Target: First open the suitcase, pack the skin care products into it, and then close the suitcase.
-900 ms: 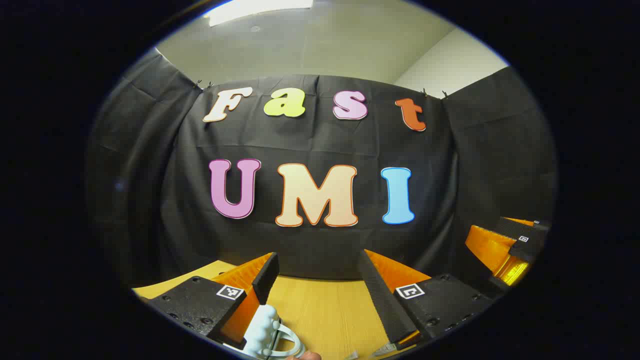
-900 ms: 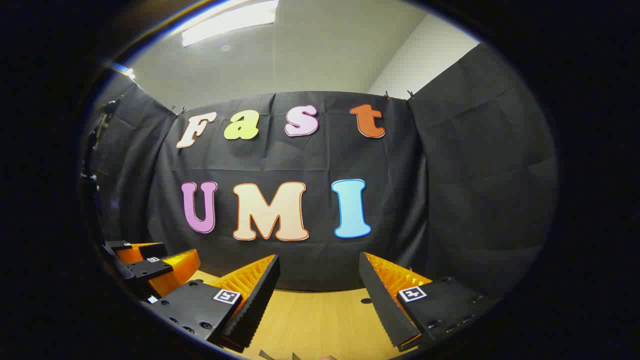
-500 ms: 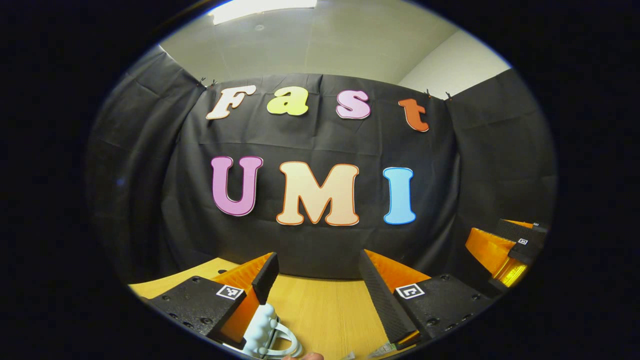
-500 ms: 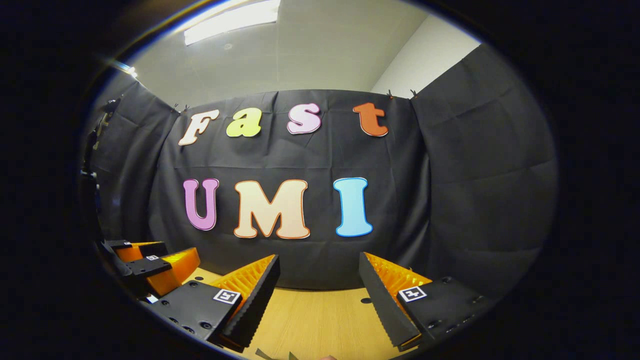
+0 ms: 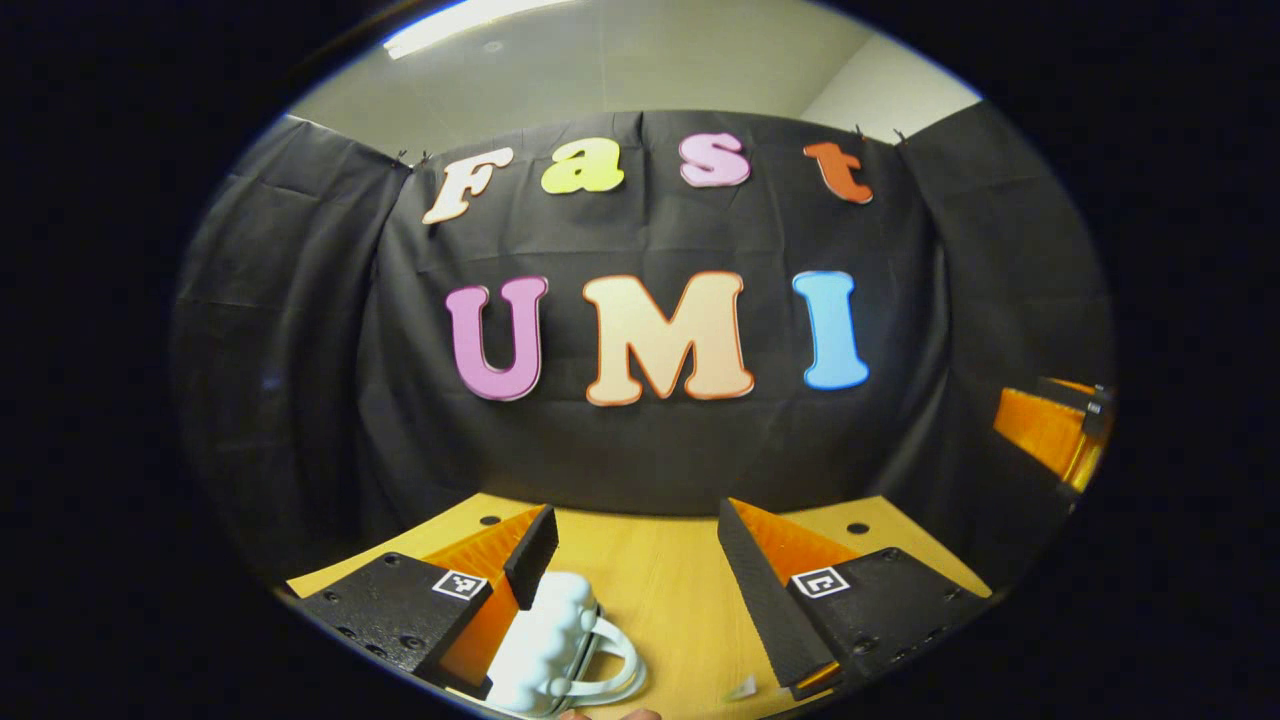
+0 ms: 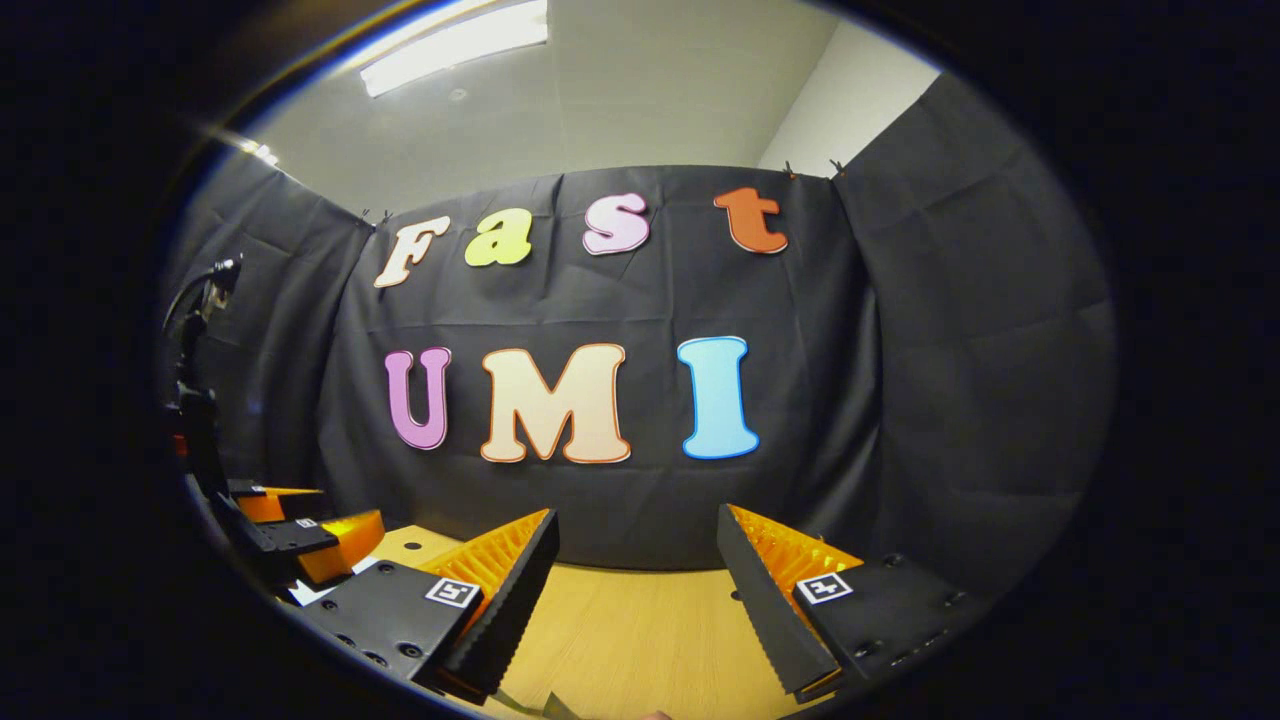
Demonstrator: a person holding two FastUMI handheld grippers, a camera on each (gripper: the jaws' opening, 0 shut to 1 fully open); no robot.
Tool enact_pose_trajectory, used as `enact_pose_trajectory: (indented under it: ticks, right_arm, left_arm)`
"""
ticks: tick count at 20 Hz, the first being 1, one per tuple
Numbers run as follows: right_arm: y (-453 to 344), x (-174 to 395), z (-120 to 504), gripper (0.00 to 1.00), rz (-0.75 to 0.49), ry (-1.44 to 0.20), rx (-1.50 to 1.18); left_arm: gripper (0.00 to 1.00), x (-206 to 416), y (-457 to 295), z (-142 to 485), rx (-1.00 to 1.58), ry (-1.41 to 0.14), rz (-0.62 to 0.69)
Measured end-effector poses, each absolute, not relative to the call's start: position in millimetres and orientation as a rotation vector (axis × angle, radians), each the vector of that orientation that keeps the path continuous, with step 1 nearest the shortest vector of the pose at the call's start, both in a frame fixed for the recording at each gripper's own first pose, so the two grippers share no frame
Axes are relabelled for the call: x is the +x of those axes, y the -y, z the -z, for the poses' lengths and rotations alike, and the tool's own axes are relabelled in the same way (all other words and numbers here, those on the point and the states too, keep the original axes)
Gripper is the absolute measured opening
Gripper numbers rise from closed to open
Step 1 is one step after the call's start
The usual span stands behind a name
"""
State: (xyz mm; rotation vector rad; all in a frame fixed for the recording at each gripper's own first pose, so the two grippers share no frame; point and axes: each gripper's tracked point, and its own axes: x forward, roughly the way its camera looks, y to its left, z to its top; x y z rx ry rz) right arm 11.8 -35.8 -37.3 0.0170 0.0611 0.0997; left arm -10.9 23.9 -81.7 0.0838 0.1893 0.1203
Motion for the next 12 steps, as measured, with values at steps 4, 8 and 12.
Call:
enact_pose_trajectory:
  ticks: [4, 8, 12]
  right_arm:
    - [48.8, 14.8, 43.6, 0.99, -0.04, -0.082, 0.008]
    - [45.7, 13.3, 47.7, 0.98, 0.015, -0.093, -0.007]
    - [44.1, 8.0, 48.1, 0.98, 0.048, -0.117, -0.02]
  left_arm:
    - [0.95, -17.7, -26.4, 143.1, 0.034, -0.355, -0.077]
    - [0.95, -25.8, -31.0, 200.2, -0.029, -0.526, -0.035]
    - [0.95, -22.1, -28.3, 232.7, -0.006, -0.634, 0.016]
